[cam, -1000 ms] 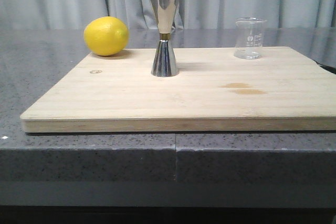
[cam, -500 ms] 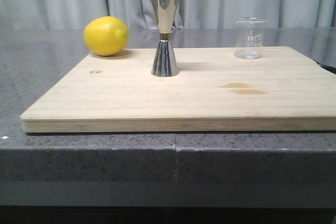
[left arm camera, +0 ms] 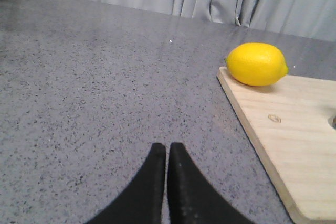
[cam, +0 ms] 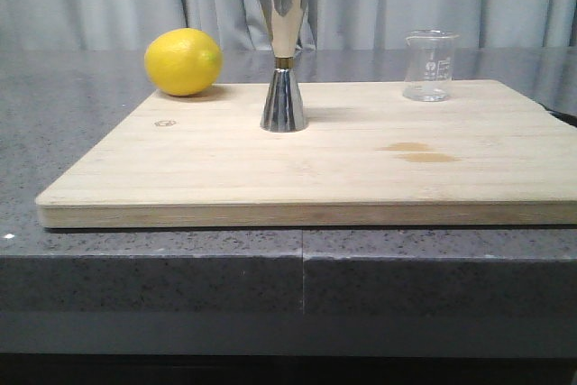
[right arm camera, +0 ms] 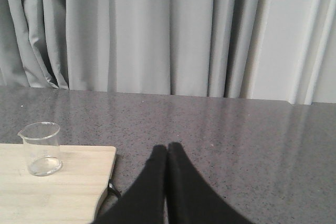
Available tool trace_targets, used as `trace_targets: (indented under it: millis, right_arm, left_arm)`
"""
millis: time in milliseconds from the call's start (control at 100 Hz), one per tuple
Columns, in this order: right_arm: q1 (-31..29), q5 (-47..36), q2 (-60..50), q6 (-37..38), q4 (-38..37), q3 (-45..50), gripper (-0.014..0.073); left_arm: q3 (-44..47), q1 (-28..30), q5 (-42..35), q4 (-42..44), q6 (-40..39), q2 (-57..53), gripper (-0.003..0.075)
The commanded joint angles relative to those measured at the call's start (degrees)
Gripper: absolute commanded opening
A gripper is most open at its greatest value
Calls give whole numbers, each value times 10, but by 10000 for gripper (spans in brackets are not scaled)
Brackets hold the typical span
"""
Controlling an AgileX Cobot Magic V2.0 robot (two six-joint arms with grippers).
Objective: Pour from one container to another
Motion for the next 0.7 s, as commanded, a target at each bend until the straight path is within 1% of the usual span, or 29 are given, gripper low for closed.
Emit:
trace_targets:
  millis: [0,110,210,270,340,430,480,570,670,690]
  right_arm:
    - [-3,-26,3,2,-5,-15,-69]
    - [-3,-26,3,2,-5,-15,-69]
    - [-3,-26,3,2,-5,-15,-69]
    - [-3,-26,3,2,-5,-15,-69]
    - [-3,-26,3,2,-5,-15,-69]
    - [-3,-26,3,2,-5,-15,-69]
    - [-3,-26,3,2,-5,-15,-69]
    - [-3,-26,3,2,-5,-15,-69]
    - [-3,-26,3,2,-5,-15,-69]
    - [-3,-26,3,2,-5,-15,-69]
  left_arm:
    - [-1,-1,-23,-58,68,-22,-21]
    - [25,-1,-38,-115,133,-71,-21]
    - [49,14,-63,-193,204,-114,-21]
    - [64,35,-88,-237,257,-135,-21]
    - [76,66,-125,-291,312,-132,-21]
    - [89,110,-158,-338,357,-132,-21]
    - [98,132,-181,-353,376,-132,-21]
    - [113,165,-202,-359,382,-132,-21]
    - [136,178,-216,-359,382,-134,-21]
    - [136,178,-205,-359,382,-134,-21]
